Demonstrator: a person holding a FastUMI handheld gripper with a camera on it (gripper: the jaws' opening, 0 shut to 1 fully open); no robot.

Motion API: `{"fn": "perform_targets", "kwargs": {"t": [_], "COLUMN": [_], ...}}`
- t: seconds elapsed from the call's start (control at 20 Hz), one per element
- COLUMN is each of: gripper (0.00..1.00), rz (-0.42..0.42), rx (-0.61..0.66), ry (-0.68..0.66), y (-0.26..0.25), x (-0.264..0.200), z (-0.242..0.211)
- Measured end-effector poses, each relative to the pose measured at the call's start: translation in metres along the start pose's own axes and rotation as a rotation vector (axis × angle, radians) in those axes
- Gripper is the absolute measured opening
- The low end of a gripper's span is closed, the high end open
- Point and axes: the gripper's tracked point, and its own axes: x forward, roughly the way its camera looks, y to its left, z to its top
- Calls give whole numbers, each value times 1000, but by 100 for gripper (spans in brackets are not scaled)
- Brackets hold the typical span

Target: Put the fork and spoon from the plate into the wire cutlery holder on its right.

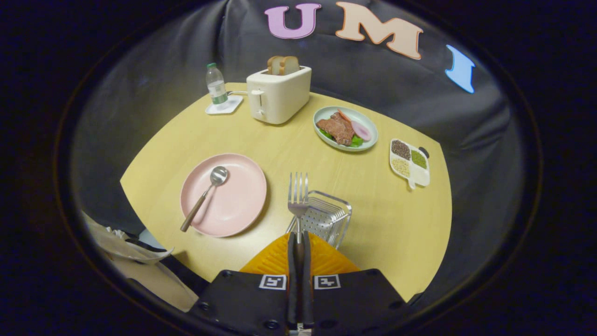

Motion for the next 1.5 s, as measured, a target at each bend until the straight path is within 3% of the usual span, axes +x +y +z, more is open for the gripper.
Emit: {"fn": "perform_targets", "kwargs": {"t": [0.6,0.95,1.5], "gripper": [8,8,8], "rz": [69,116,103], "rx": [-84,-99,-99], "ry": [230,328,419], "y": [-34,-29,-30], "x": [14,29,37], "z": [-43,-35,-29]}}
